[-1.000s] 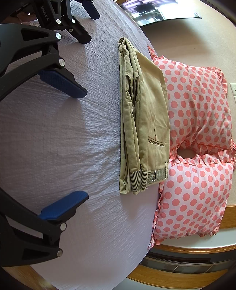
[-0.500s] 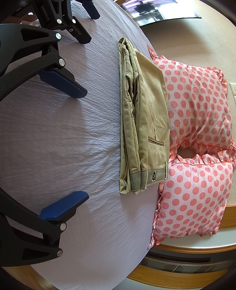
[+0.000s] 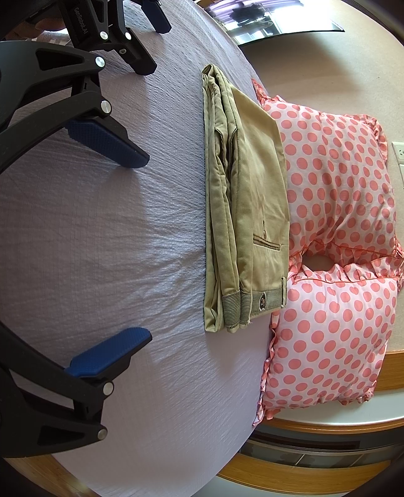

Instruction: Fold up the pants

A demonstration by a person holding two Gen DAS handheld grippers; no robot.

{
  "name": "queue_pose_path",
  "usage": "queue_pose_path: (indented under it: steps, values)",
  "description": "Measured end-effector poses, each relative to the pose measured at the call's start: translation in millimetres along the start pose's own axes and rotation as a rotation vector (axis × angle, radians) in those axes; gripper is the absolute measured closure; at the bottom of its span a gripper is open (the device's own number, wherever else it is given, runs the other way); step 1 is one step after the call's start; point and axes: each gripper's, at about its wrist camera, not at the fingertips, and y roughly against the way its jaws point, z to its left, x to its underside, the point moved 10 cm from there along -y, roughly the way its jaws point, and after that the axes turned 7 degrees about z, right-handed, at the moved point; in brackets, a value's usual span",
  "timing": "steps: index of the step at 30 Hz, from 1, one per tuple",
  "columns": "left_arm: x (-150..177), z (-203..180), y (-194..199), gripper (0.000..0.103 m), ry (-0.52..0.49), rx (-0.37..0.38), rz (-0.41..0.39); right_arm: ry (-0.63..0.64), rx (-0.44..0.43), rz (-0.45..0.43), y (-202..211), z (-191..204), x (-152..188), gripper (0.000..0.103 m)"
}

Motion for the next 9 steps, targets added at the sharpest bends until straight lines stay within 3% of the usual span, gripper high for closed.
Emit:
queue_pose_path:
  steps: [9]
  values:
    - [-0.9,-0.1,-0.2,0.002,0.002,0.0,-0.008,0.0,-0.001,0.0,-0.3,-0.5,0.0,0.001]
